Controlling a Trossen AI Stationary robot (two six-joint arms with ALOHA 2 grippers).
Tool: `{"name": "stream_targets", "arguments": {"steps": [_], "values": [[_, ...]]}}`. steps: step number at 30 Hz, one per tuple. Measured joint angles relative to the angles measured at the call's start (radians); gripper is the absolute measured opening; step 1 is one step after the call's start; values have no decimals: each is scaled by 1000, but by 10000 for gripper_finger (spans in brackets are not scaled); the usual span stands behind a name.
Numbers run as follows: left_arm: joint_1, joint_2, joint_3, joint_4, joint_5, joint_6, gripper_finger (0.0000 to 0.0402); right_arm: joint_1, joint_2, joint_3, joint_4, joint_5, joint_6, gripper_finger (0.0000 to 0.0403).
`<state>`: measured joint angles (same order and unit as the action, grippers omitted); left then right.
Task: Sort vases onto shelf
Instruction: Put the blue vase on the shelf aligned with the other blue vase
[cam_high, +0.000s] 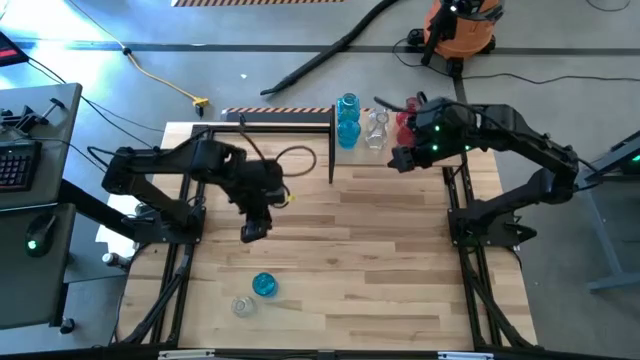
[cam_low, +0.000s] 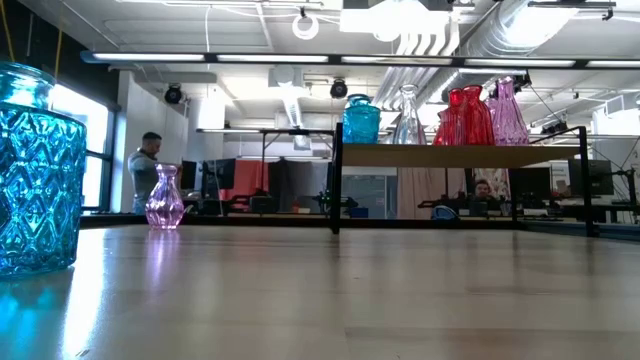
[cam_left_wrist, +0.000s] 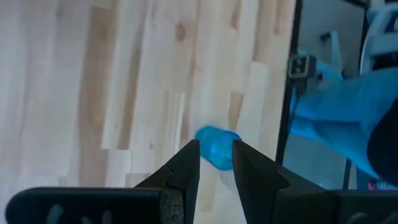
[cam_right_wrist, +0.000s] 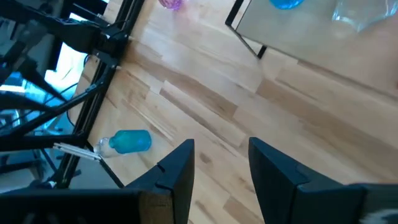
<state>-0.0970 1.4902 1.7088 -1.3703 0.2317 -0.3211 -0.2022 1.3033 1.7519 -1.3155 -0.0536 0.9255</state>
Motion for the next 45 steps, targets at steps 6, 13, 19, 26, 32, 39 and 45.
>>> {"name": "stream_targets", "arguments": {"steps": [6, 13, 19, 26, 32, 39, 45], "values": [[-127, 0, 0, -2, -37, 19, 85, 122, 0, 0, 0, 93, 144, 130], [-279, 0, 0, 2, -125, 11, 85, 238, 27, 0, 4, 166, 275, 130], [-389, 10, -4, 23, -171, 8, 85, 298, 97, 0, 6, 165, 313, 130], [-455, 37, -77, 83, -205, -19, 85, 333, 175, 0, 57, 162, 310, 130], [-478, 52, -159, 163, -219, -45, 85, 356, 212, 0, 132, 159, 307, 130], [-503, 57, -269, 246, -222, -90, 85, 389, 225, 0, 156, 164, 311, 130], [-519, 57, -367, 323, -222, -135, 85, 410, 225, 0, 164, 195, 324, 130]]}}
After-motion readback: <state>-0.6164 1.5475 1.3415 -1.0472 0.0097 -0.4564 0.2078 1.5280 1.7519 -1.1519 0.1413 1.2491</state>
